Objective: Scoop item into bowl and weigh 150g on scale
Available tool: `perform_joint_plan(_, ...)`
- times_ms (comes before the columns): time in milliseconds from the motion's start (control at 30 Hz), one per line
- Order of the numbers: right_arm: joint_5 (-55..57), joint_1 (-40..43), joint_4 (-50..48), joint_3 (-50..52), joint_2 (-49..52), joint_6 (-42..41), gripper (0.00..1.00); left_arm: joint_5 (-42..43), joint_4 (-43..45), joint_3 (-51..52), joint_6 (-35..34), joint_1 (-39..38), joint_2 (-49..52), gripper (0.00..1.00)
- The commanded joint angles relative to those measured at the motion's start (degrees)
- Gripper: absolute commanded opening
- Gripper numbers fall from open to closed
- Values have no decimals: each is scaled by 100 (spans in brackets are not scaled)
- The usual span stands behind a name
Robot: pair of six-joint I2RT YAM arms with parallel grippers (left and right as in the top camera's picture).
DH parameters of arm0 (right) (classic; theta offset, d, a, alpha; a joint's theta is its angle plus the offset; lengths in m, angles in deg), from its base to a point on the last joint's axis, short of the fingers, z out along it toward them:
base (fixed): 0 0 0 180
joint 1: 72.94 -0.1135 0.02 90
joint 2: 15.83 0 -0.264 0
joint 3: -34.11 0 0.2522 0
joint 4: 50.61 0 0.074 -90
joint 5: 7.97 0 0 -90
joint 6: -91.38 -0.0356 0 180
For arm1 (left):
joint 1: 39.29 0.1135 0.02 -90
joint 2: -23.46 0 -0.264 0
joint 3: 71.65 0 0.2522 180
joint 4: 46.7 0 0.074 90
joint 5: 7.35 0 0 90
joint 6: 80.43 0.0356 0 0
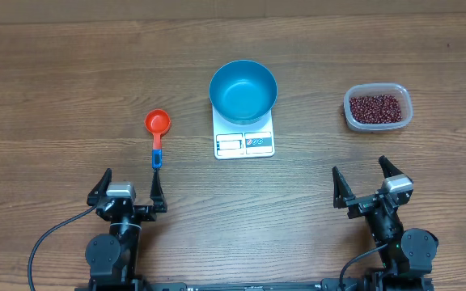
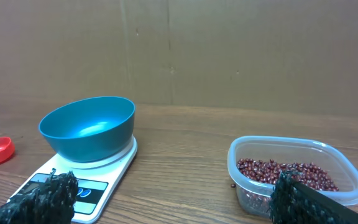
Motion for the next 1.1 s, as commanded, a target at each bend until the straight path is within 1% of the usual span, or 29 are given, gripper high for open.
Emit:
perform_joint_plan(0,-50,-11,-52,61,-63,90,100,-20,-11,22,-101,-28,-50,99)
perform_joint_plan(900,-50,-11,-52,61,-63,90,100,-96,-2,22,-107,-28,-50,99)
perform_joint_plan(1067,-50,-11,-52,61,-63,90,100,361,-55,-37,-107,-28,-50,100)
